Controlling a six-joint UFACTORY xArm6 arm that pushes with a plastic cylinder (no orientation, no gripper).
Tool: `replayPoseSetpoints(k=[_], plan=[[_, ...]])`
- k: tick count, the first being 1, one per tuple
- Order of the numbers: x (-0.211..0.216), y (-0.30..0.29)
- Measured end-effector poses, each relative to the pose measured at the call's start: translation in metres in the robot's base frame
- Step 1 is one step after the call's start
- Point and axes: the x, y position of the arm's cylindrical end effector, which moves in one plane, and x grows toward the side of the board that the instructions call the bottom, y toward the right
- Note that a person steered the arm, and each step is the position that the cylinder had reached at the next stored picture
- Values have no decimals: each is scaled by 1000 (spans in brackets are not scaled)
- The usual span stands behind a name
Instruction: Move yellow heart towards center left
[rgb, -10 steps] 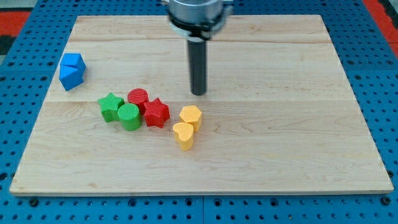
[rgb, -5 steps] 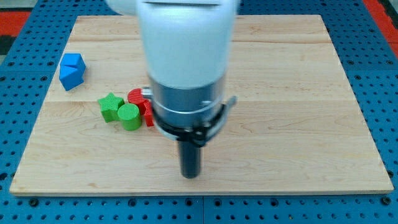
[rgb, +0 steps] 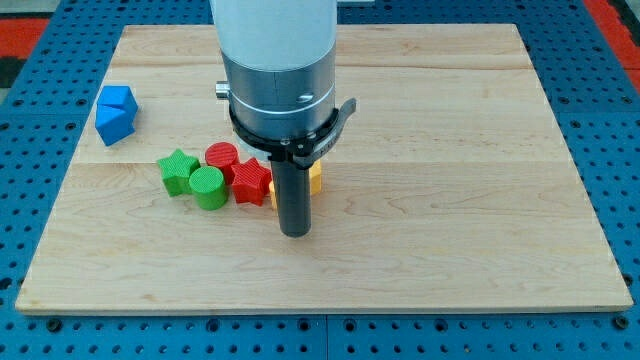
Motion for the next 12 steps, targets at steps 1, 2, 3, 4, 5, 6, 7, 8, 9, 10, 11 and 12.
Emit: replayPoseSetpoints(k=[1, 2, 3, 4, 5, 6, 7, 8, 9, 10, 11, 12], plan=[[-13, 0], [-26, 0], [-42, -12], [-52, -32], [-63, -40], [-67, -34], [-68, -24], [-73, -10], [-86, -4], [-107, -3], [-130, -5], [-148, -10]])
